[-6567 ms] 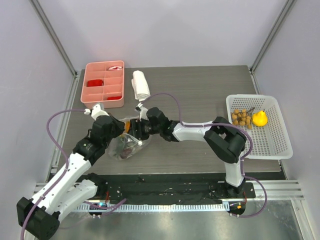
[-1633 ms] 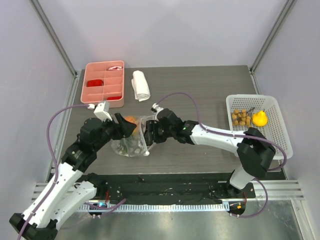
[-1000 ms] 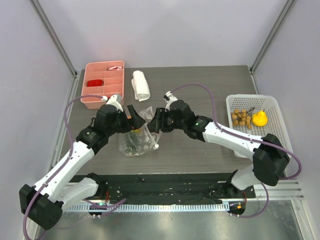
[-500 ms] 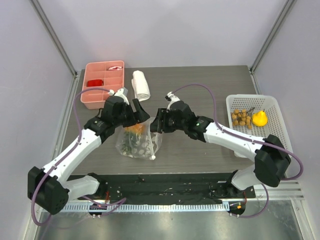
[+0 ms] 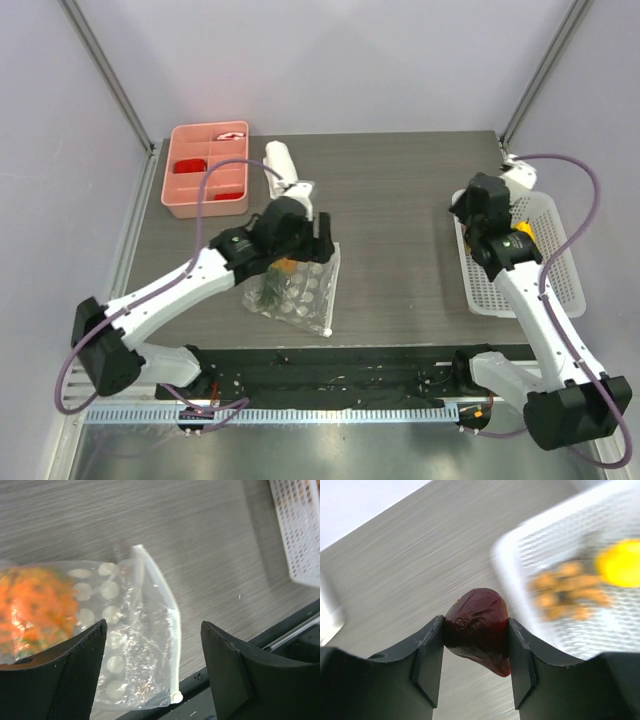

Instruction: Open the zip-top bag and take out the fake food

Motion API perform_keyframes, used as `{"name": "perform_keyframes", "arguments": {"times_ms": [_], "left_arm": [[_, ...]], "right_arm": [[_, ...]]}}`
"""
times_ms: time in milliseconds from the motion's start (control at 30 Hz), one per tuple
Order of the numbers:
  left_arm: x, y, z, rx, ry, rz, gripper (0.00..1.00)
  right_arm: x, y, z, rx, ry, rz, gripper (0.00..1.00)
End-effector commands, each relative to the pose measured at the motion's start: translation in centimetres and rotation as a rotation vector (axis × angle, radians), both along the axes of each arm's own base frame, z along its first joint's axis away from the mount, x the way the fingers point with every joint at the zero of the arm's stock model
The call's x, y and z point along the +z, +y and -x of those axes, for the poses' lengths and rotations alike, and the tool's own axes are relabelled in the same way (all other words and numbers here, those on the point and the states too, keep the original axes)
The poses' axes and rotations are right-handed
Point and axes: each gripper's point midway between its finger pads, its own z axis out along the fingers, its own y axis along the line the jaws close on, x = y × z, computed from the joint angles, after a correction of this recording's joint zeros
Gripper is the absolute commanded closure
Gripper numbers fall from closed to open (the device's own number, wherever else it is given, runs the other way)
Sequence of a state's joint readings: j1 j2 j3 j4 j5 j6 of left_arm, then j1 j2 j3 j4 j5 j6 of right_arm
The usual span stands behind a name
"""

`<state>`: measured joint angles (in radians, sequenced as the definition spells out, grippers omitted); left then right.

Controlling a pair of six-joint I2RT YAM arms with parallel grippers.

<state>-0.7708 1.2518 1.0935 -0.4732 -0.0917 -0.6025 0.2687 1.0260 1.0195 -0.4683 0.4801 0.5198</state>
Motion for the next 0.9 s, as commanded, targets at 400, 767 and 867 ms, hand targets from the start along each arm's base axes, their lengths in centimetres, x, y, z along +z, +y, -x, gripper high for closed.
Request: {"name": "perform_keyframes", "arguments": {"times_ms": [400, 767, 867], "left_arm": [[-5.0, -6.9, 1.6, -0.089, -0.227, -0.632, 0.17], [-6.1, -7.4, 1.4, -0.097, -0.237, -0.669, 0.23], [-6.5, -7.2, 1.1, -0.084, -0.249, -0.693, 0.28]], "right_arm": [[-12.4, -17.6, 10.0, -0.736, 0.203, -0.092, 0.67], [-6.0, -13.1, 8.1, -0.482, 0.079, -0.045, 0.00], [-3.6, -6.5, 6.7, -0.191, 0.019, -0.077, 0.00]]}}
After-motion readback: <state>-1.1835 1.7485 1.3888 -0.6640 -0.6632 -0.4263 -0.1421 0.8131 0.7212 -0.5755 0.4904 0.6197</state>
